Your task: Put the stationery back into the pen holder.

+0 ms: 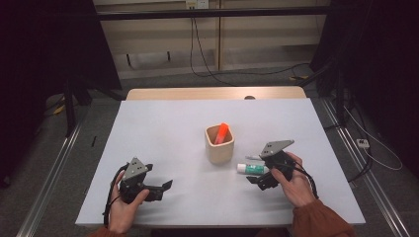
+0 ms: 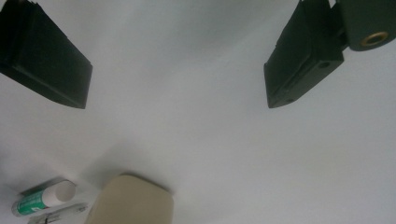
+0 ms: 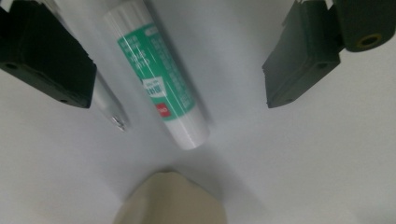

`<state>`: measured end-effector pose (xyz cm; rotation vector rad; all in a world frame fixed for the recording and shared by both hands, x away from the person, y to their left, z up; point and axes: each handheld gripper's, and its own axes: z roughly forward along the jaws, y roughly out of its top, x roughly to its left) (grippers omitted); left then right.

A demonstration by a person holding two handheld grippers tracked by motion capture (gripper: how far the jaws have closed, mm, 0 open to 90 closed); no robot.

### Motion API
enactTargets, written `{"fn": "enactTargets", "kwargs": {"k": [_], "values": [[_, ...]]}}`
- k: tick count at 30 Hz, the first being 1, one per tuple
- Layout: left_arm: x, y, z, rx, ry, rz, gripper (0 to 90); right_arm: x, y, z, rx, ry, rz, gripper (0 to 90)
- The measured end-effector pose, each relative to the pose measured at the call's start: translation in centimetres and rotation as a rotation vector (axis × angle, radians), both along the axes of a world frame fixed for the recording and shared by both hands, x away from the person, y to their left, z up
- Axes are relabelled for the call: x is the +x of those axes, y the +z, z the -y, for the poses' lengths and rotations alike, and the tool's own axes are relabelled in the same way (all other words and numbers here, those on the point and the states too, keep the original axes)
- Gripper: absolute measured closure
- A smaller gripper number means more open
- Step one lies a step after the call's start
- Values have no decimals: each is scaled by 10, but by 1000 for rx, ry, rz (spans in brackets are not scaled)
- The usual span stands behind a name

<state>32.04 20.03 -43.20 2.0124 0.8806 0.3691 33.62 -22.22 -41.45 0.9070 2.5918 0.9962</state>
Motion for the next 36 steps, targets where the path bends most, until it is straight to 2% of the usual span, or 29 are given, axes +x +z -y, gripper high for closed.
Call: {"fn": "enactTargets", "kwargs": {"k": [2,3,5,8,14,17,20,23,28,36], "values": [[0,0,0,1,-1,0,76,6,-1,-2,6,23,-36,125],[0,0,0,1,-1,0,76,8,-2,-3,-10,47,-49,123],[0,0,0,0,-3,0,75,12,-3,-5,-33,63,-51,133],[0,0,0,-1,-4,0,76,17,-6,-6,-42,93,-67,125],[1,-2,0,10,3,-6,75,27,-3,-11,-73,162,-75,215],[0,-2,1,7,-2,-4,75,32,-5,-14,-83,183,-97,233],[0,-2,1,13,-4,-6,75,36,-8,-17,-113,197,-126,279],[1,-3,2,20,-1,-6,75,40,-11,-20,-113,214,-147,336],[0,-3,2,28,-5,-10,75,42,-14,-24,-150,230,-150,412],[-1,-3,2,30,-13,-10,76,45,-18,-26,-183,238,-143,551]]}}
